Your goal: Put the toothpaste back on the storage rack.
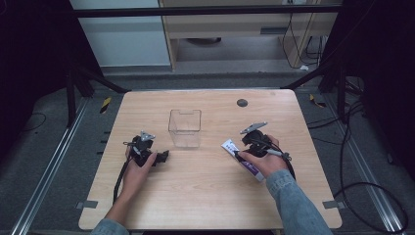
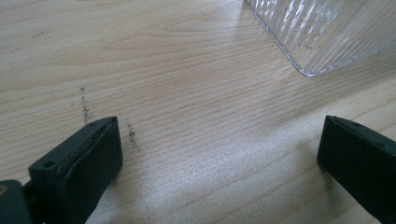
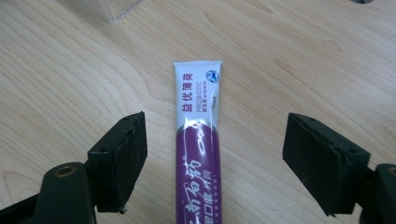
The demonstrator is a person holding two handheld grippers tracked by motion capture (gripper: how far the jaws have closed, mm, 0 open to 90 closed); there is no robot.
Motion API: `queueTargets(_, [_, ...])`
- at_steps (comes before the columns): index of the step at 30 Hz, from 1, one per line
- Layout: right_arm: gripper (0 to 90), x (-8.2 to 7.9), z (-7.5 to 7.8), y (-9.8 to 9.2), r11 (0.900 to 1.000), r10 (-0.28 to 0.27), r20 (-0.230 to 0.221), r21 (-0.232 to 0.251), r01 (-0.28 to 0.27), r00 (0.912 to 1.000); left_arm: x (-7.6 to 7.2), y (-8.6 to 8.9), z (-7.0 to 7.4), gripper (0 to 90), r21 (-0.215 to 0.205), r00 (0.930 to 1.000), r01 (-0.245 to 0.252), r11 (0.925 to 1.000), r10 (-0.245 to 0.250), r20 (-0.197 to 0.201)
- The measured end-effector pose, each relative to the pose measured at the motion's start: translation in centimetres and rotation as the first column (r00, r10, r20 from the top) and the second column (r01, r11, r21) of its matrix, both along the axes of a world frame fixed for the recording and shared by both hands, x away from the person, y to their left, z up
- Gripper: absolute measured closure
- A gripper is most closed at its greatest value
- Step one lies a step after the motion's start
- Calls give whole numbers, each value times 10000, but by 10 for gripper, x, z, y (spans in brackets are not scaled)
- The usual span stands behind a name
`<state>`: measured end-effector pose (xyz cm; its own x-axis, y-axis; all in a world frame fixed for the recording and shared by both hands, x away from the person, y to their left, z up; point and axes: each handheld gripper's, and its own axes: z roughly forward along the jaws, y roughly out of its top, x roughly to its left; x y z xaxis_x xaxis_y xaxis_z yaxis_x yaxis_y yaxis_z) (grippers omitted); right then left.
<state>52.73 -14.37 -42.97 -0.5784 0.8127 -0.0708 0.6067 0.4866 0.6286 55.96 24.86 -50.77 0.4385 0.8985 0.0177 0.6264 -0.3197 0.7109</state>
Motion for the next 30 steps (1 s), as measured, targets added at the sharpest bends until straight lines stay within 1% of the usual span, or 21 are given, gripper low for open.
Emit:
queueTargets(2, [255, 1, -1, 2, 9999, 92, -121, -65, -92, 9999, 0, 0, 0, 0, -3, 10000, -1, 10000, 1, 2])
queueTargets(5, [266, 3, -2, 4, 9998, 183, -237, -95, -185, 9996, 0, 0, 0, 0, -4, 10000, -2, 10000, 2, 1])
queueTargets(6, [289, 5, -3, 8, 9994, 318, -384, -153, -324, 9988, 0, 0, 0, 0, -3, 10000, -2, 10000, 2, 0])
queueTargets(10, [310, 8, -6, 10, 9986, 465, -551, -240, -478, 9974, 0, 0, 0, 0, -3, 10000, -2, 10000, 2, 1])
queueTargets(11, [330, 10, -7, 12, 9983, 517, -715, -243, -535, 9961, 0, 0, 0, 0, 1, 10000, 0, 10000, 0, 4])
queueTargets(15, [359, 13, -11, 13, 9974, 636, -853, -287, -663, 9943, 0, 0, 0, 0, -3, 10000, -2, 10000, 2, 1])
queueTargets(16, [359, 13, -11, 13, 9974, 636, -853, -287, -663, 9943, 0, 0, 0, 0, -3, 10000, -2, 10000, 2, 1])
queueTargets(19, [374, 15, -14, 16, 9974, 591, -1114, -336, -632, 9920, 0, 0, 0, 0, -3, 10000, -1, 10000, 1, 5])
queueTargets(20, [374, 15, -14, 16, 9974, 591, -1114, -336, -632, 9920, 0, 0, 0, 0, -3, 10000, -1, 10000, 1, 5])
queueTargets(22, [378, 18, -17, 17, 9974, 541, -1297, -412, -599, 9901, 0, 0, 0, 0, 0, 10000, -3, 10000, 3, 5])
queueTargets(23, [378, 18, -17, 17, 9974, 541, -1297, -412, -599, 9901, 0, 0, 0, 0, 0, 10000, -3, 10000, 3, 5])
queueTargets(27, [376, 23, -24, 20, 9973, 450, -1653, -493, -539, 9852, 0, 0, 0, 0, -1, 10000, -6, 10000, 6, 6])
queueTargets(30, [370, 26, -25, 20, 9975, 357, -1777, -544, -460, 9834, 0, 0, 0, 0, -1, 10000, -7, 10000, 7, 5])
